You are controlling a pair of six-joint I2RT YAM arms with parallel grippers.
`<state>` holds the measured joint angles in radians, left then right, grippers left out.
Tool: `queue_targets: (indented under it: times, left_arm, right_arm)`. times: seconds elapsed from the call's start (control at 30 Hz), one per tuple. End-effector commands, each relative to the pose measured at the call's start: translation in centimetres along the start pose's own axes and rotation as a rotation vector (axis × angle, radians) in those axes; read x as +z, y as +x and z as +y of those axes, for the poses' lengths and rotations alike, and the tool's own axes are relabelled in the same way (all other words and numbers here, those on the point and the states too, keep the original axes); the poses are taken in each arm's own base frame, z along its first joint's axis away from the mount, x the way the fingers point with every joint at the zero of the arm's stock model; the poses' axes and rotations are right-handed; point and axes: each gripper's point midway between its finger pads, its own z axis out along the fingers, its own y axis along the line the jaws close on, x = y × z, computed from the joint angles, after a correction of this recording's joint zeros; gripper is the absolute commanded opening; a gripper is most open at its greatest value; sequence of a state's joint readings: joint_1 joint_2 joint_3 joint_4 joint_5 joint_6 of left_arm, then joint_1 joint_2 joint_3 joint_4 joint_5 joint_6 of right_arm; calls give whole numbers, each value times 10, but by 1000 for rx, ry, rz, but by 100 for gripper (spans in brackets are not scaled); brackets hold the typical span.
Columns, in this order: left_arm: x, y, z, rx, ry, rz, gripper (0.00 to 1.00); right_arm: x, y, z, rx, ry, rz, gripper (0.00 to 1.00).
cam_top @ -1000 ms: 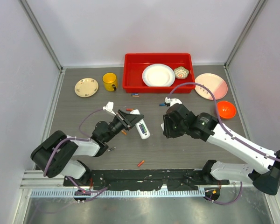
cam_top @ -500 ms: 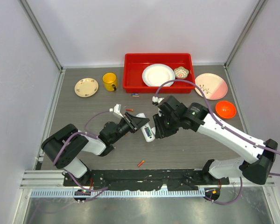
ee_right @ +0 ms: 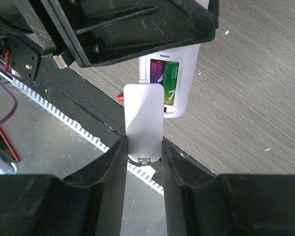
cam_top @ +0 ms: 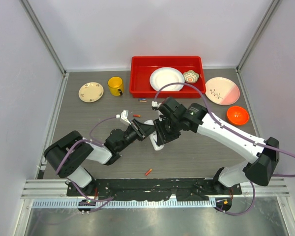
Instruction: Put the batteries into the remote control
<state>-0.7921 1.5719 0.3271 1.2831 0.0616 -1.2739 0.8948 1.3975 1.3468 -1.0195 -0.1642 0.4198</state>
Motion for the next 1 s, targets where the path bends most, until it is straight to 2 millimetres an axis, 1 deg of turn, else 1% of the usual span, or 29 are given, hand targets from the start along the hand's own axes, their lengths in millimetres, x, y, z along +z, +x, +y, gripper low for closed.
queue_targets:
  times: [0.0,0.3,0.67,0.97]
  left_arm:
    - [-5,-25,-73,38,278,-106,0]
    - [-5,-23,-75,38,286,-96,0]
    - [-7,-16,-78,43,298,-68,0]
    - [-8,-13,-79,48,303,-60,0]
  right_arm:
    - [0,-11,9,-26,-28,-16,1]
    - [8,-11,-1,-36,24,-3,1]
    - [16,-10,-6,-55,45,16,1]
    - [20,-10,-12,-63,76,18,1]
